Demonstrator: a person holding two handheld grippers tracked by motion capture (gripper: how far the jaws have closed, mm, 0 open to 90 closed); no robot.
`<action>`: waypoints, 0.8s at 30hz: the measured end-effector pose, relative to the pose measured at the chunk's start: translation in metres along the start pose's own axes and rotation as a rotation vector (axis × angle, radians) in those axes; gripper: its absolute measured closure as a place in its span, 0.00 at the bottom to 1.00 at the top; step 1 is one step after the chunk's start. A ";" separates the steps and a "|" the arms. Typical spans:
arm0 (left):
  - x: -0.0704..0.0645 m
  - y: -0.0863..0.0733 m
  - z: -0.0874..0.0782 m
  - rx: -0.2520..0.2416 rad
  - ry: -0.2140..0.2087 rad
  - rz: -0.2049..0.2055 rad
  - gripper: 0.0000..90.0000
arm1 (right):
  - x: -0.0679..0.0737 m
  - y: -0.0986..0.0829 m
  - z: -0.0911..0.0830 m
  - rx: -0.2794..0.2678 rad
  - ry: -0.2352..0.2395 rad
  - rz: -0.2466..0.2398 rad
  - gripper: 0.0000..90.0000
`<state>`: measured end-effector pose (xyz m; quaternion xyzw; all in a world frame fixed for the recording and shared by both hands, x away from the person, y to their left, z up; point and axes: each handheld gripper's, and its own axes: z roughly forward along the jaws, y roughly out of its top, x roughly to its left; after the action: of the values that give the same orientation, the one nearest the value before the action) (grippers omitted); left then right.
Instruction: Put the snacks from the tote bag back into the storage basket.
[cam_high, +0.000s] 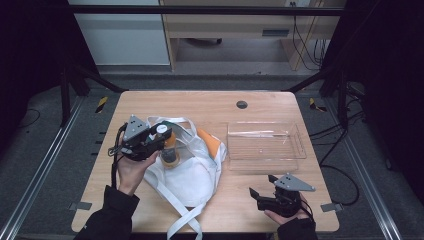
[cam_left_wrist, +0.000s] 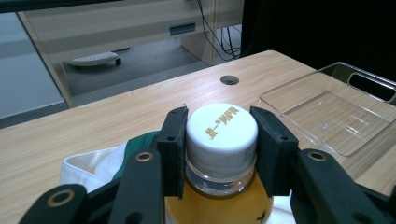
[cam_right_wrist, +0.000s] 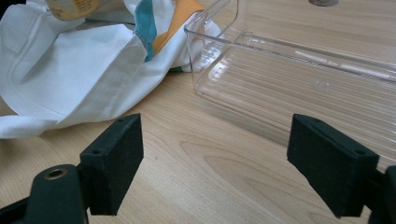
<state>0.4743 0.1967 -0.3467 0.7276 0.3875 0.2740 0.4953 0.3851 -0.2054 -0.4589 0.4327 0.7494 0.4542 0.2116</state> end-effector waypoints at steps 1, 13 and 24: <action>-0.001 0.001 -0.001 -0.001 -0.001 0.001 0.65 | 0.000 0.000 0.000 0.000 0.000 0.000 0.21; -0.018 0.009 -0.009 -0.001 -0.037 0.023 0.65 | 0.001 0.000 0.000 0.002 -0.007 0.001 0.21; -0.035 0.021 -0.011 -0.019 -0.072 0.035 0.65 | 0.000 -0.001 0.000 0.002 -0.009 0.000 0.21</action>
<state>0.4528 0.1691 -0.3241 0.7389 0.3541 0.2597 0.5110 0.3846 -0.2054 -0.4592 0.4348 0.7491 0.4514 0.2144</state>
